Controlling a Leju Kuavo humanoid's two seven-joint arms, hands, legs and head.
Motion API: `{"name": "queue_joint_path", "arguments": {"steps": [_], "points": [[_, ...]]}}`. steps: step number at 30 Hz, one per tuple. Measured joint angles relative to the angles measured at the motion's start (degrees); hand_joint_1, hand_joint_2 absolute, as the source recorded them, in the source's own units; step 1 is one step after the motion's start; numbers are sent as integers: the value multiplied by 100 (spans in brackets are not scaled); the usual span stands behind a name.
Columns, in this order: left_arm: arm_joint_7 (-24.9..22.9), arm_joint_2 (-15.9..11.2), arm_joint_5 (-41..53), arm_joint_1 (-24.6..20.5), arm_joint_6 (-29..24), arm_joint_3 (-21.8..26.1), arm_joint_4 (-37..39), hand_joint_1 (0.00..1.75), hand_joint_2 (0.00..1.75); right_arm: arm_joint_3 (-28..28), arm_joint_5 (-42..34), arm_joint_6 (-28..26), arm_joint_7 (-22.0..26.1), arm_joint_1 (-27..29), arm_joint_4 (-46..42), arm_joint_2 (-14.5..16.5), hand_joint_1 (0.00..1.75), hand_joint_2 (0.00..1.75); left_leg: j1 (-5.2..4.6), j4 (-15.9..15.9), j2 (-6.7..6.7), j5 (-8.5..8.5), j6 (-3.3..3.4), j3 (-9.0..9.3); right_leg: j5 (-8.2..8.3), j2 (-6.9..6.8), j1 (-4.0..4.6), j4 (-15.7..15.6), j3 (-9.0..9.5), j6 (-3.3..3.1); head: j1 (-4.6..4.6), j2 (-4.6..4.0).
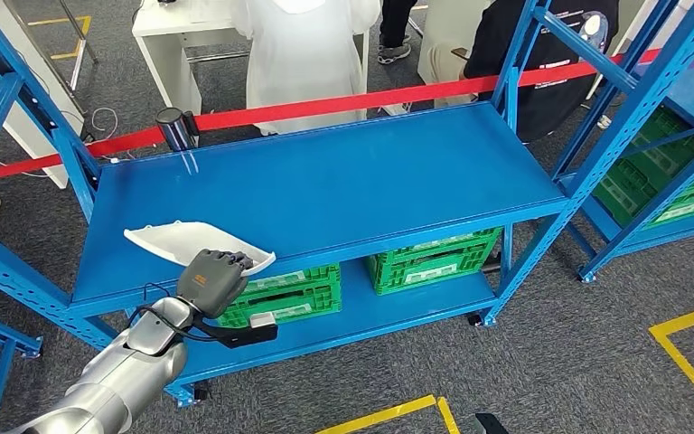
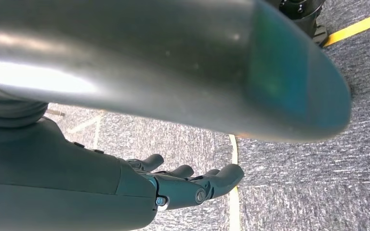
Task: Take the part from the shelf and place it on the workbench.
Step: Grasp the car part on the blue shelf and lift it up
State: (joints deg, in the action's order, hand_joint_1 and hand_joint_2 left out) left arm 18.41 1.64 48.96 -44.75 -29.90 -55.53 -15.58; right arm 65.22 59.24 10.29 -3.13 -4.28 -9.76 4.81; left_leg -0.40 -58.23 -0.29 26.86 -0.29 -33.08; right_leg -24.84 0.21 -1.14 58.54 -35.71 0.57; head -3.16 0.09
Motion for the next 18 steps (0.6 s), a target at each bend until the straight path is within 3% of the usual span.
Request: {"name": "queue_joint_path", "arguments": {"steps": [14, 18], "points": [[251, 0, -45, 2, -30, 71, 0, 175, 175, 0, -5, -2, -5, -2, 1, 0, 0, 0, 0, 0, -1, 0, 0, 1, 0, -2, 0, 0, 2, 0, 0, 0], [379, 5, -82, 56, -384, 120, -1, 175, 175, 0, -12, -8, -8, -3, -1, 0, 0, 0, 0, 0, 0, 0, 0, 1, 0, -1, 0, 0, 1, 0, 0, 0]]}}
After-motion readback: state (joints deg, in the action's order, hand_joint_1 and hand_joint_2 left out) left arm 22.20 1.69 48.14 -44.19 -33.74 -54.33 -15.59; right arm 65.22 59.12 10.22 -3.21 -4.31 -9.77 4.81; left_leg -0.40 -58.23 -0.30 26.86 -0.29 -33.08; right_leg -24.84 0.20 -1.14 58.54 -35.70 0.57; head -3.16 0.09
